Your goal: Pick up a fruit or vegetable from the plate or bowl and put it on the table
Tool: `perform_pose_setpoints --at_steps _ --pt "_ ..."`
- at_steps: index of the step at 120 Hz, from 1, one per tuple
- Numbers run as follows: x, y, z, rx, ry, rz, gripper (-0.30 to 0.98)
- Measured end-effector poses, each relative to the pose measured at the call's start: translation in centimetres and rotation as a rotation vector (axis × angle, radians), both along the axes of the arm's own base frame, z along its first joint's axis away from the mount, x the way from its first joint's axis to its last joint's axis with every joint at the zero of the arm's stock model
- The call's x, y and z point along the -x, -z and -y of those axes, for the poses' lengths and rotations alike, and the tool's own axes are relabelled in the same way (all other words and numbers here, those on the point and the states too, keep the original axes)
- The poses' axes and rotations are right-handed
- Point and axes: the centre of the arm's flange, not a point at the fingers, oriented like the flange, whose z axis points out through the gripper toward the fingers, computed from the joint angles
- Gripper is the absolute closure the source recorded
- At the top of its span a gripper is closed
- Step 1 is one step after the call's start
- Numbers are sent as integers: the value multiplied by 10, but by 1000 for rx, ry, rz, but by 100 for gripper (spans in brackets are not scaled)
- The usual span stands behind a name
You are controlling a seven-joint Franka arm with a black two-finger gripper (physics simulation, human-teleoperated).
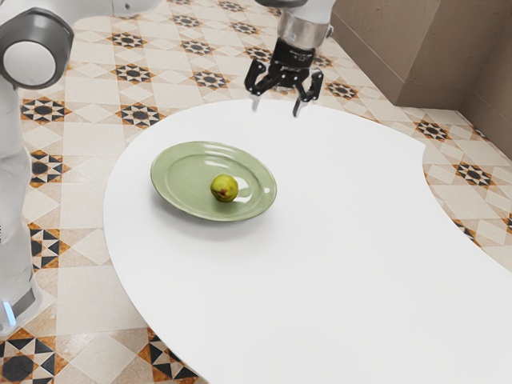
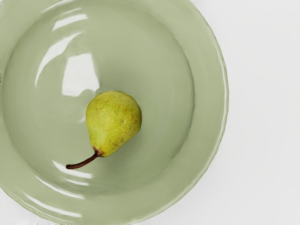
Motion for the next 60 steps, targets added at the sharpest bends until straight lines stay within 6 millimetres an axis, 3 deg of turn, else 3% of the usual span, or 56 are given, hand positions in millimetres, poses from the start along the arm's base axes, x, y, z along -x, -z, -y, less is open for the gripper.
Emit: perform_pose_setpoints --at_steps 32,44,60 --pt "2 -4 -43 -5 -325 21 0" --pt "3 -4 -59 -6 -313 25 0" --pt "-8 16 -78 -68 -163 -9 0"
